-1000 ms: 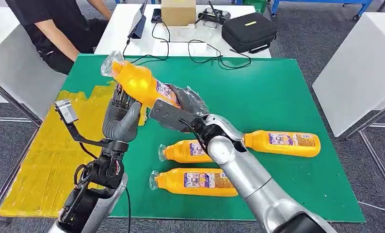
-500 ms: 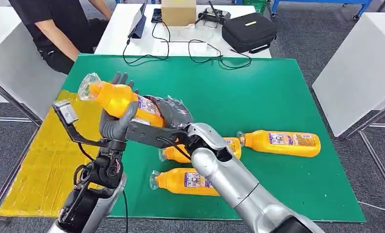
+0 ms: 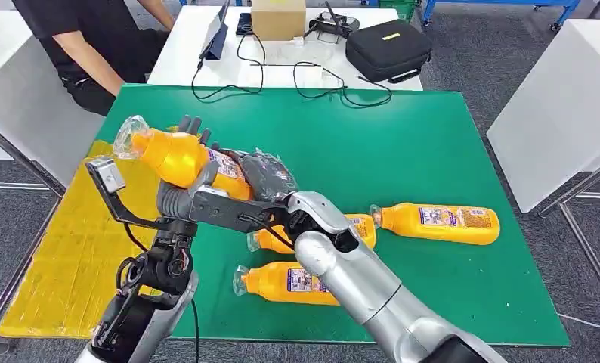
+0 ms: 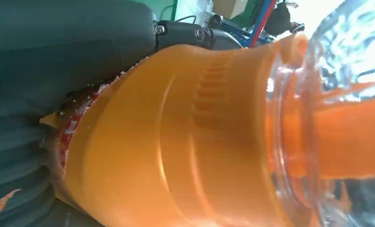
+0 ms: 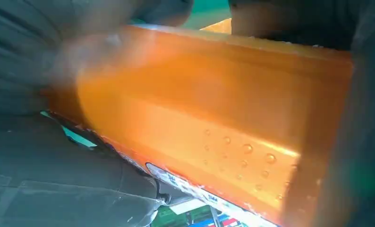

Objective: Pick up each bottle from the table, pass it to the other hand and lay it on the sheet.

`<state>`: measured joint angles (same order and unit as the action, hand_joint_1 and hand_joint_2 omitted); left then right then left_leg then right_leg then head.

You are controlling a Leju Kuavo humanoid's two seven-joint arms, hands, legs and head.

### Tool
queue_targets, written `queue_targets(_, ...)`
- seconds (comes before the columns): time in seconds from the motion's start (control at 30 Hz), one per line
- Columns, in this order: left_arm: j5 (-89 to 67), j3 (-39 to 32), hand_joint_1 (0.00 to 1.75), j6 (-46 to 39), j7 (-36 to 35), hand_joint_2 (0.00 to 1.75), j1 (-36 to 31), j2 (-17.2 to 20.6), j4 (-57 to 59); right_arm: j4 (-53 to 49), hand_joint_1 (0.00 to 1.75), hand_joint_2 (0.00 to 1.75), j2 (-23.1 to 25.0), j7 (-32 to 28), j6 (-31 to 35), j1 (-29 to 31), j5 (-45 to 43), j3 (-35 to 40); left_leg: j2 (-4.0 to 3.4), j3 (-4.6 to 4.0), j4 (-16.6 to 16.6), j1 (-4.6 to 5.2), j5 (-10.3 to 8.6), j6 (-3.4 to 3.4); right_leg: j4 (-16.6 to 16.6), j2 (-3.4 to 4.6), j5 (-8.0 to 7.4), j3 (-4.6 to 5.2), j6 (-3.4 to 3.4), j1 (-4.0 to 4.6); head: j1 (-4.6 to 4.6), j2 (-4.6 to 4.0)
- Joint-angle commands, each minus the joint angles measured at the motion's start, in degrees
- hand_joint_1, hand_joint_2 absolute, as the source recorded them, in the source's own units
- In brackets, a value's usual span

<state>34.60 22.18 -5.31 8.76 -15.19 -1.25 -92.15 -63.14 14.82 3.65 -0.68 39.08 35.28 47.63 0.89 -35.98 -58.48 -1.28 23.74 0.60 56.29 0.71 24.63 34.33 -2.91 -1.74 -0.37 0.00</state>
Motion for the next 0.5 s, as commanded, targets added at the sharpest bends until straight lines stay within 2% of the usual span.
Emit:
queue_targets(0.03,-0.5,2.8,1.75,-0.2,-0.8,1.75,-5.4,-0.4,3.7,2.3,1.75,1.75,0.3,-0.3,-1.8,0.1,-0.3,6.5,0.06,0.17,0.0,-0.04,0.05,0.04,0.0,-0.19,0.08,-0.23,0.19,0.09,0.0,0.0)
queue_targets(0.5,-0.4,1.0,1.75,-0.1,1.0,1.75,-5.1,-1.5,4.0,7.2,1.75,1.75,0.0,-2.3,-0.9,1.5,-3.3,4.3,0.09,0.09,0.0,-0.03,0.0,0.03,0.0,-0.16,0.04,-0.15,0.11,0.06,0.0,0.0)
